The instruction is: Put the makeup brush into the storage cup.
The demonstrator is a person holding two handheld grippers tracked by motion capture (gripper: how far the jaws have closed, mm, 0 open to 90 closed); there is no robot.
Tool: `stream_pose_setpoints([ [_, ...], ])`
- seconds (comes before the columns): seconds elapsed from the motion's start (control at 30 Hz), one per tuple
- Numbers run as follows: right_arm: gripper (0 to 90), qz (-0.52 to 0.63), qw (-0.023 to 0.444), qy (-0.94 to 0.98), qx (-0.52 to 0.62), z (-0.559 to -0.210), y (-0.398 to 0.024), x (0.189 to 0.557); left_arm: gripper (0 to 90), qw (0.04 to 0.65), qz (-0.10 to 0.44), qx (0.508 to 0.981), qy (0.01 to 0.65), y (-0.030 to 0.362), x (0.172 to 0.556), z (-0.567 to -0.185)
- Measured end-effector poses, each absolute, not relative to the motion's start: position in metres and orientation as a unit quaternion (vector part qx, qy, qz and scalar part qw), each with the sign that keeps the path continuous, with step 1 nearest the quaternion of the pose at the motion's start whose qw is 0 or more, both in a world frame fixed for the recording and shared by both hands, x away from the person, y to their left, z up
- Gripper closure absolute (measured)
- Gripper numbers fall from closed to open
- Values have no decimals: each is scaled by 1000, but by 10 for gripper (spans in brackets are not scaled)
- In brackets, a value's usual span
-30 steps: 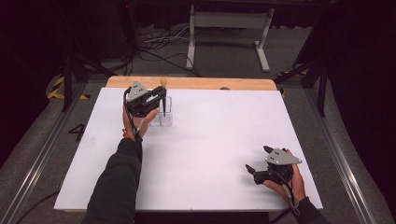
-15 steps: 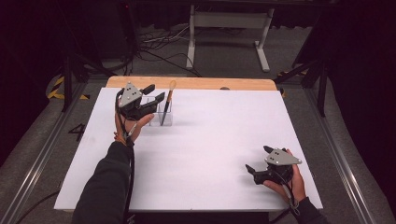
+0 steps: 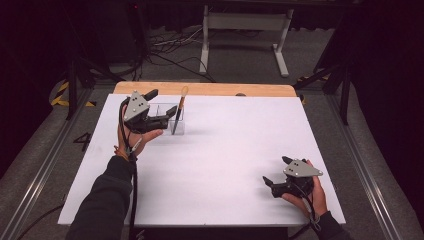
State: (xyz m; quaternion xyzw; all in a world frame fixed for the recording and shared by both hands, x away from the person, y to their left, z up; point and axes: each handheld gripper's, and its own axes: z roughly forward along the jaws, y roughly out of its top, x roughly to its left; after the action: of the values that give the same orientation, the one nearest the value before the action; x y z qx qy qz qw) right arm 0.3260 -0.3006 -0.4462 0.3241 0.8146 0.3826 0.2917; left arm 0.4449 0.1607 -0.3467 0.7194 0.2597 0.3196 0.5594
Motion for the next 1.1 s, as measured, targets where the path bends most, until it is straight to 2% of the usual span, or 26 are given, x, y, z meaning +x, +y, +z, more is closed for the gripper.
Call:
stream_pose_setpoints([
  [0.13,64,382,292,815,323,-446,-300,326,81,568,308,720,256,162,442,-346],
  [0.37,64,381,291,816,323,-447,-300,326,27,574,295,728,231,163,435,-345],
  [0.67,64,381,291,817,321,-446,-300,326,32,569,314,729,215,158,421,-345],
  [1.1,64,381,293,816,321,-446,-300,325,38,573,303,739,181,158,403,-351],
])
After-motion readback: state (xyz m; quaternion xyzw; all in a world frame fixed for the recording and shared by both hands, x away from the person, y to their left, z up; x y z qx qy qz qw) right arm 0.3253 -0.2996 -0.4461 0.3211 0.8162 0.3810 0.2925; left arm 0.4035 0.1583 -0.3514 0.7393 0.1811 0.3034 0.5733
